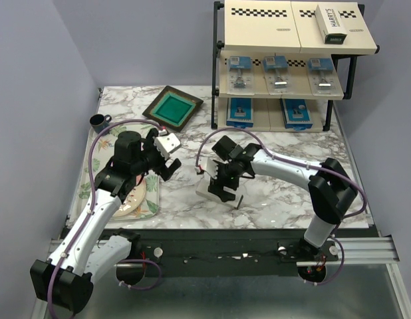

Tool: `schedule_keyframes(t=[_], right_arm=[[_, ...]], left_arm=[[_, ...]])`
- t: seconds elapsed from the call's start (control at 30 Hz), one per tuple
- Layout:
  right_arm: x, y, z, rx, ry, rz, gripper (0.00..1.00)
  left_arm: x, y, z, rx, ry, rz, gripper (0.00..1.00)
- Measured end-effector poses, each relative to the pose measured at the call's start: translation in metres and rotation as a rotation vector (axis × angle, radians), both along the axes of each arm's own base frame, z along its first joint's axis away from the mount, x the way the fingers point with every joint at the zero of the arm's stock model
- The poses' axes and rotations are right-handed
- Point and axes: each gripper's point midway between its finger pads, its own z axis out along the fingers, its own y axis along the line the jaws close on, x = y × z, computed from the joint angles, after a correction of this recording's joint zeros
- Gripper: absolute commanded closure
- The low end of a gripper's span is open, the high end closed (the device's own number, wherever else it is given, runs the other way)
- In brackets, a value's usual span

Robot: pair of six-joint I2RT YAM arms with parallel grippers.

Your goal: Place and organize the shaving razors onto the shelf

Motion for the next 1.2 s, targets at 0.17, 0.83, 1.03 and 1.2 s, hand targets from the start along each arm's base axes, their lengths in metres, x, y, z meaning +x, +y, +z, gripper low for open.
schedule_keyframes(t=[0.17, 0.83, 1.03, 1.2], right_arm=[[-0.023, 0.007, -0.009, -0.041, 0.031, 0.047, 0.12], [0.002, -0.025, 0.002, 0.038, 0.303, -0.131, 0.37], [0.013, -0.031, 0.069, 0.274, 0.389, -0.01, 0.42], [-0.003, -0.016, 0.087, 0.379, 0.416, 0.164, 0.42]], left_arm=[[0.003, -0.001, 0.003, -0.041, 0.01, 0.025, 0.02], [-0.015, -0.019, 0.005, -0.044, -0.062, -0.172, 0.02], [-0.041, -0.042, 0.0, -0.016, -0.151, -0.447, 0.02], [-0.042, -0.074, -0.013, 0.057, -0.16, -0.686, 0.05]])
